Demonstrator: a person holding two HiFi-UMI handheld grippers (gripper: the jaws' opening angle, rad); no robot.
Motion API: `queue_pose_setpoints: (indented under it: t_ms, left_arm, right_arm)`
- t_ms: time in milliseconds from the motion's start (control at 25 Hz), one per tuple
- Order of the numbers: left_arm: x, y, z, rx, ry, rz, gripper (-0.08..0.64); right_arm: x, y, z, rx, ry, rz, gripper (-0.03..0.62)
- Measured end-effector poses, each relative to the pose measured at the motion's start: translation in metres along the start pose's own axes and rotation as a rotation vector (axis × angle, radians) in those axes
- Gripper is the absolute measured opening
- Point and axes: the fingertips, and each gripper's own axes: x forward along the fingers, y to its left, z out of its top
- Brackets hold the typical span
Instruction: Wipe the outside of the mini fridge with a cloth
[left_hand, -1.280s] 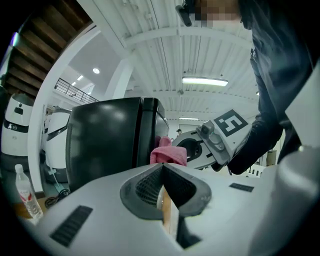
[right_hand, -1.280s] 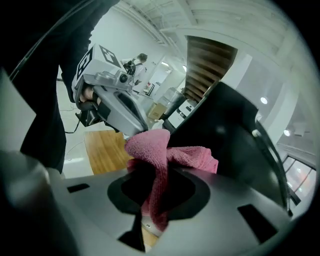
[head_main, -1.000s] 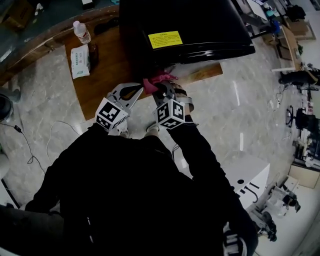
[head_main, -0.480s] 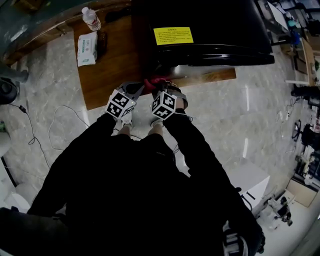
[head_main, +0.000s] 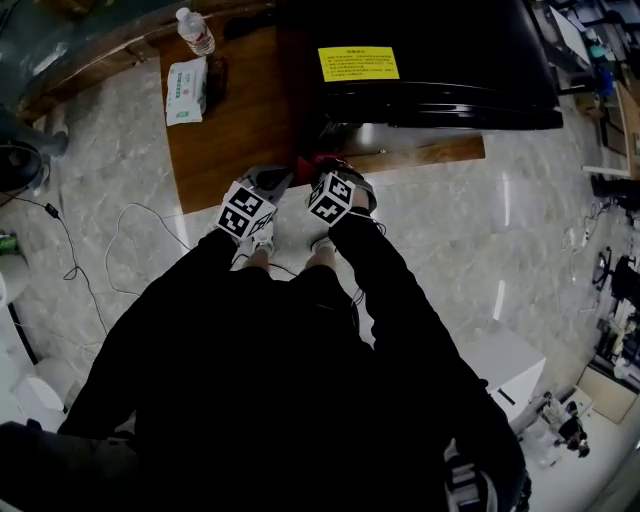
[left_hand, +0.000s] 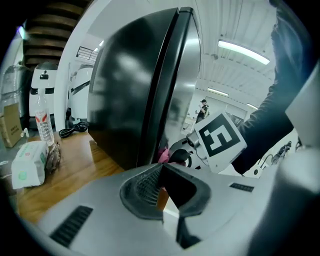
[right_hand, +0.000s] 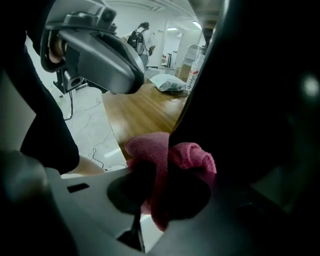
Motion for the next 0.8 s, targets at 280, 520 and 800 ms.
queue_pose_setpoints:
  t_ms: [280, 520, 800]
  left_arm:
    - [-0.052, -0.038, 0.063, 0.087, -0.126, -0.07, 0.002]
    - [-0.061, -0.107, 0.142, 0.168, -0.27, -0.236, 0.002]
    - [-0.038, -0.191, 0.25, 0.272, -0.432, -0.325, 0.002]
  right_arm:
    - [-0.108, 0.003, 0.014, 0.069, -0.123, -0.109, 0.087]
    - [-0.225, -0.033, 0.012, 0.217, -0.242, -0.364, 0.087]
    - [-0.351, -0.121, -0.018, 0.324, -0.422, -0.592, 0.087]
